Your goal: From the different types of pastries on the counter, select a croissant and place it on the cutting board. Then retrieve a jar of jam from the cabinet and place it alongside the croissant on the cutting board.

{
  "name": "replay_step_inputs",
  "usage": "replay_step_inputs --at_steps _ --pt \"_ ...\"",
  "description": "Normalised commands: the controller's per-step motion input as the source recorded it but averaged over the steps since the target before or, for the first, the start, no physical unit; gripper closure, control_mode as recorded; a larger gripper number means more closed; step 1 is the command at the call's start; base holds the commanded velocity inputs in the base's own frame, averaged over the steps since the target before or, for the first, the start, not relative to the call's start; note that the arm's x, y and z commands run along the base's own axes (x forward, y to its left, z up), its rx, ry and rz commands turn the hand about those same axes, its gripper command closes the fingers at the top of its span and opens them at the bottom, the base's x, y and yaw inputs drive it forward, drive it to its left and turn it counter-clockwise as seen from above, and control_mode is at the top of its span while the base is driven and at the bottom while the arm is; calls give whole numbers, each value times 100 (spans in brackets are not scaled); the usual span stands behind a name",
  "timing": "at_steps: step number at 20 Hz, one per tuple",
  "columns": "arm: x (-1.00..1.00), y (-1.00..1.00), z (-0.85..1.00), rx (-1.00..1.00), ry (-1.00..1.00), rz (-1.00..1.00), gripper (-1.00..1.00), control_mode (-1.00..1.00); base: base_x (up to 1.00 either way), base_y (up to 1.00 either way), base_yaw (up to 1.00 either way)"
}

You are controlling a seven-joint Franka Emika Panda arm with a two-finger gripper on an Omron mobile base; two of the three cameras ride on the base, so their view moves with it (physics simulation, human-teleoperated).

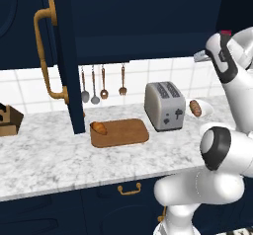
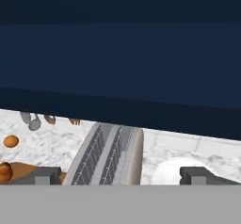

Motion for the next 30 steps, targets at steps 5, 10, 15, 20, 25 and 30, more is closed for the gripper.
replay_step_inputs --at_steps 5,10,15,20,25,30 --pt "41 -33 84 0 -11 -18 -100 -100 0 0 0" --pt "33 -54 46 0 -11 -18 -100 -100 0 0 0" --pt "37 -39 18 0 -9 -16 -100 -100 0 0 0" --pt "9 -27 8 0 -6 -20 -100 -100 0 0 0" --pt "0 -10 0 0 0 -11 -100 -100 0 0 0" --pt "0 0 -22 0 6 0 -100 -100 0 0 0"
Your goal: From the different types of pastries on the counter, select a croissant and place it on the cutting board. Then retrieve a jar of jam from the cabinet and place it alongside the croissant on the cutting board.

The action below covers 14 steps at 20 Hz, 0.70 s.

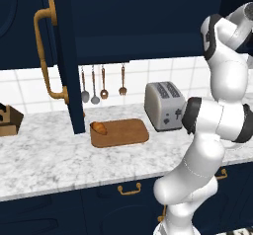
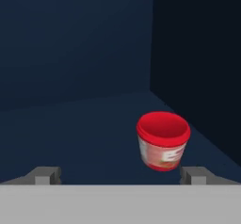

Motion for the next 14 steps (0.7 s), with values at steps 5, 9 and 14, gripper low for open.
replay_step_inputs --at_steps 5,9,14 --pt "2 0 -13 0 3 0 -100 -100 0 0 0" --pt "9 -16 -5 0 0 0 -100 -100 0 0 0" --pt "23 -45 -5 0 0 -3 -100 -100 0 0 0"
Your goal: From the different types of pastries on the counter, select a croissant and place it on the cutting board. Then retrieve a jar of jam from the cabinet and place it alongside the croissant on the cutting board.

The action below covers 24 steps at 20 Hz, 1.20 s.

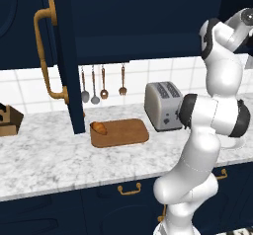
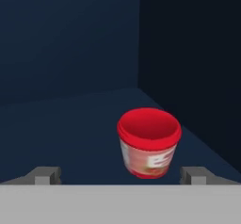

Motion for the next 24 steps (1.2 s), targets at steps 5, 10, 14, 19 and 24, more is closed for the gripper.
replay_step_inputs --at_steps 5,10,14,19,24 --pt "8 -19 0 0 0 -1 -100 -100 0 0 0" --pt "6 -11 0 0 0 0 -100 -100 0 0 0" --pt "0 0 0 0 0 -1 -100 -100 0 0 0" --pt "1 0 -6 0 0 0 -100 -100 0 0 0" --pt "22 0 -24 0 0 0 -100 -100 0 0 0"
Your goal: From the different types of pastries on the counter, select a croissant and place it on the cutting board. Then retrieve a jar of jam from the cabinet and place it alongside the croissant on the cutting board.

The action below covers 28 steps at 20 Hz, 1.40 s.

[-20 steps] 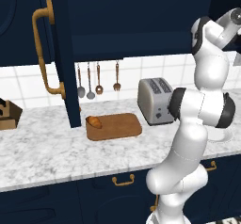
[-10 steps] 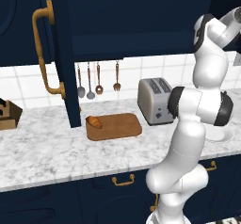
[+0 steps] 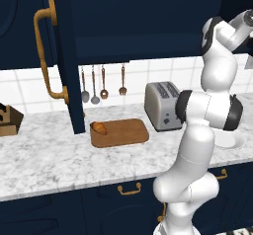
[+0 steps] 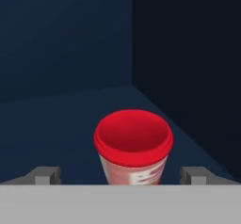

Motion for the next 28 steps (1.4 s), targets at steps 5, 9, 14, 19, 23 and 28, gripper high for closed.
replay_step_inputs --at_steps 5,9,14,19,23,28 --pt "15 0 -18 -1 0 0 -100 -100 0 0 0" --pt "4 0 -3 0 0 0 -100 -100 0 0 0" --pt "0 0 0 0 0 0 -100 -100 0 0 0" --pt "20 0 0 0 0 0 -100 -100 0 0 0" --pt "10 -1 0 0 0 0 -100 -100 0 0 0" --pt "0 -14 -17 0 0 0 -100 -100 0 0 0"
